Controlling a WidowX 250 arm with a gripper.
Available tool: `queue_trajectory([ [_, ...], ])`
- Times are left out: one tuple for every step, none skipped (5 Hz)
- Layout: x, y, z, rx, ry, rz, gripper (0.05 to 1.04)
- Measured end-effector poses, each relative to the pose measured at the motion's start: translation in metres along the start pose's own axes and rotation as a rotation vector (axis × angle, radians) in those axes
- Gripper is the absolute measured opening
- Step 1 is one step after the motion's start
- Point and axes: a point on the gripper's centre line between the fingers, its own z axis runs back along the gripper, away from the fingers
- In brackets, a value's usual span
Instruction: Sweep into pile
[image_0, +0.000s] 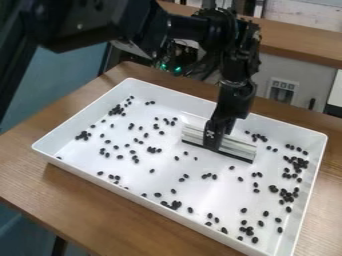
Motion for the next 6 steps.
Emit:
queue_trajectory([
  [-0.007, 0.001, -0.005, -0.013, 0.004, 0.034, 0.674],
  [-0.009, 0.0, -0.005, -0.02, 0.001, 0.051, 0.396],
  [-0.012, 0.002, -0.006, -0.034, 0.023, 0.09, 0.374],
  [-0.008, -0.001, -0.007, -0.035, 0.054, 0.129, 0.374],
  [-0.017, -0.019, 0.013, -0.044, 0.041, 0.332, 0.373],
  [-0.056, -0.03, 0.043, 0.013, 0.099, 0.589, 0.373],
])
